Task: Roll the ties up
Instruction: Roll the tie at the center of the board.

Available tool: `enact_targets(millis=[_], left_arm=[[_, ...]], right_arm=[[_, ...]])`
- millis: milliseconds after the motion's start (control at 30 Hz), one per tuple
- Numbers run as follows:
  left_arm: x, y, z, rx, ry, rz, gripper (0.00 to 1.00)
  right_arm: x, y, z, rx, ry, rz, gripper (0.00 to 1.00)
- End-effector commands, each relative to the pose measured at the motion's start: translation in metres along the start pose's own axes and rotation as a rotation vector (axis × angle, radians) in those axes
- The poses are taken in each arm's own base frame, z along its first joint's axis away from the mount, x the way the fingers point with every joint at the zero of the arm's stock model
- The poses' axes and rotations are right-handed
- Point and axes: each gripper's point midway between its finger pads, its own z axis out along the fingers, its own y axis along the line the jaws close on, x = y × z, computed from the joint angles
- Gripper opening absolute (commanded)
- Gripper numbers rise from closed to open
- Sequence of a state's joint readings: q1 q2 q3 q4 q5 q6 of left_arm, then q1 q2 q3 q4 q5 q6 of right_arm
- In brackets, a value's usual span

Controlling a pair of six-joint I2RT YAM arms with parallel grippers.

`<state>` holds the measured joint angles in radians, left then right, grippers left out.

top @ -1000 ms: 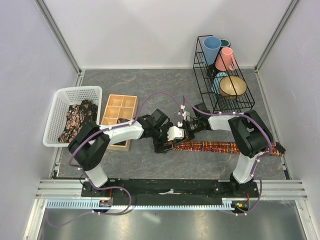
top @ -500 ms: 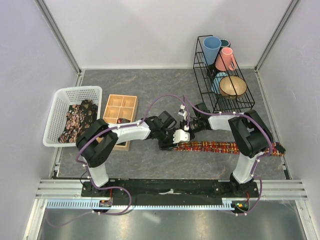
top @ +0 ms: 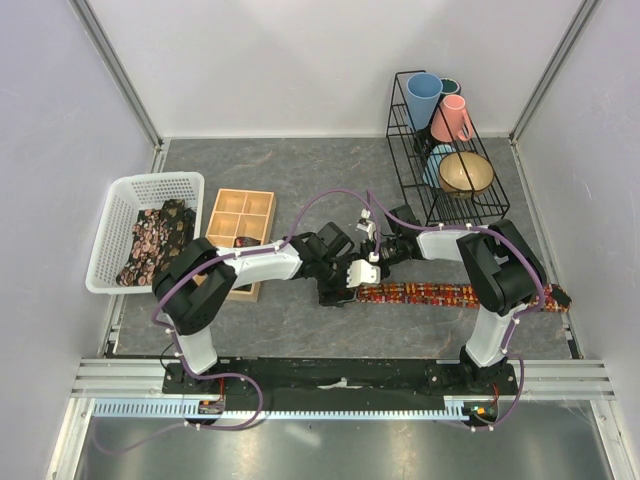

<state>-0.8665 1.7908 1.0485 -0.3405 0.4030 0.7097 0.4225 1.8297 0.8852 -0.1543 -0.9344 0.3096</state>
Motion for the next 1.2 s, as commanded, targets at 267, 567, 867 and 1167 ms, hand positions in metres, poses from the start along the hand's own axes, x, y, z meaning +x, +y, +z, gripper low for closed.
enact_targets(millis=[267, 567, 867, 1167], left_arm=[[0.012, -0.001, 0.000, -0.003, 0.072, -0.045, 0.39], [0.041, -0.021, -0.013, 0.019, 0.138, -0.061, 0.41], [0.033, -0.013, -0.005, 0.014, 0.122, -0.091, 0.56], [0.017, 0.000, -0.028, -0.023, -0.008, -0.146, 0.65]], right_arm=[[-0.020, 0.019, -0.009, -0.030, -0.054, -0.098, 0.00], [-0.019, -0.005, 0.000, 0.061, -0.033, -0.083, 0.00], [-0.003, -0.021, 0.003, 0.132, 0.028, -0.112, 0.00], [0.008, -0.038, 0.003, 0.200, 0.050, -0.151, 0.00]])
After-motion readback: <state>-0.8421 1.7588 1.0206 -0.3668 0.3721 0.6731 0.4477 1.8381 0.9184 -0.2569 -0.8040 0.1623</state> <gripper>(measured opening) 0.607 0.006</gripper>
